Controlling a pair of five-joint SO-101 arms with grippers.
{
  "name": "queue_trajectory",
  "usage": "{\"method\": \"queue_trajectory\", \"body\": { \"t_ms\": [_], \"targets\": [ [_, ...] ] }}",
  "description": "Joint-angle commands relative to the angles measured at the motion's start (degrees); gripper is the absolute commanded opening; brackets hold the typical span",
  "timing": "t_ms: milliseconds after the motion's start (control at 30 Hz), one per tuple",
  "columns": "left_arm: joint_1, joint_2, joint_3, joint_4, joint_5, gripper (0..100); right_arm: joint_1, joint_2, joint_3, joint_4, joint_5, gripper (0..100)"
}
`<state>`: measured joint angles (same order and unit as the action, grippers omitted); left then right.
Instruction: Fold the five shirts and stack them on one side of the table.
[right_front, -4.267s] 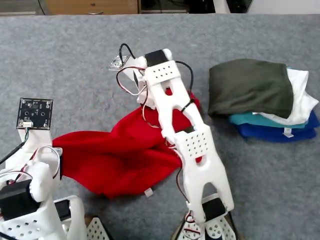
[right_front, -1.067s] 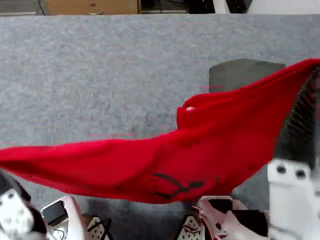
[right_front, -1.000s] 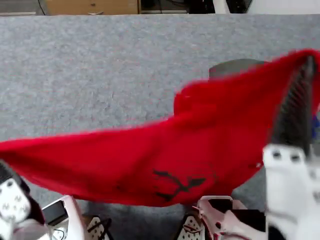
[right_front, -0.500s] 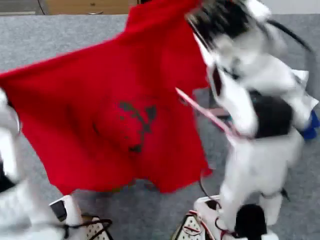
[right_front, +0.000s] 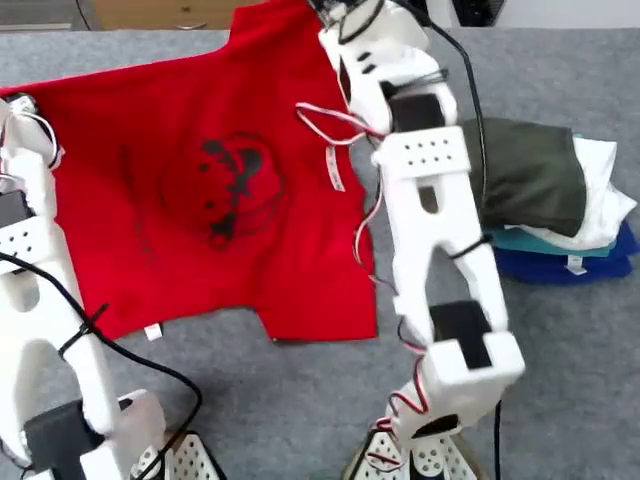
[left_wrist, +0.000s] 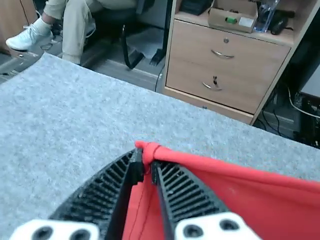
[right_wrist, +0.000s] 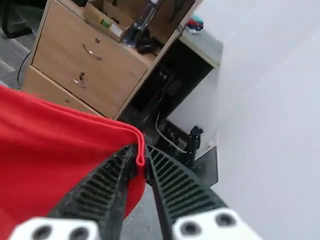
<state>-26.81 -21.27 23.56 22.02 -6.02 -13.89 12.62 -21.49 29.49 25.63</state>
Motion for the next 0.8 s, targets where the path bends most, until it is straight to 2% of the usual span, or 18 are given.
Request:
{"method": "queue_trajectory", "body": {
  "t_ms": [0,133,267,367,533,633,767],
  "targets": [
    [0.4,-0.1,-2.8,-1.3,0.3,2,0.0,1.9,-11.5,10.4,-0.5,0.2],
    [0.3,-2.1,0.4,1.9,-0.4,2,-1.4,3.3,-20.0,29.4,2.7,0.2],
    [1.3,-6.9,0.8,19.9,-10.9,2,-2.0,3.1,-23.9,45.1,7.9,0.2],
    [1.6,-10.9,2.5,29.1,-13.1,2,-1.5,2.9,-24.1,51.7,12.5,0.2],
    [1.9,-15.1,12.9,31.1,-13.2,2,-3.3,-0.2,-21.1,63.6,18.1,0.2],
    [1.8,-16.0,20.4,31.2,-13.2,2,-3.3,-4.5,-15.3,64.8,18.2,0.2],
    [-1.1,-16.5,22.4,31.6,-13.0,2,-4.8,-13.6,0.0,63.2,18.3,0.2]
  ]
}}
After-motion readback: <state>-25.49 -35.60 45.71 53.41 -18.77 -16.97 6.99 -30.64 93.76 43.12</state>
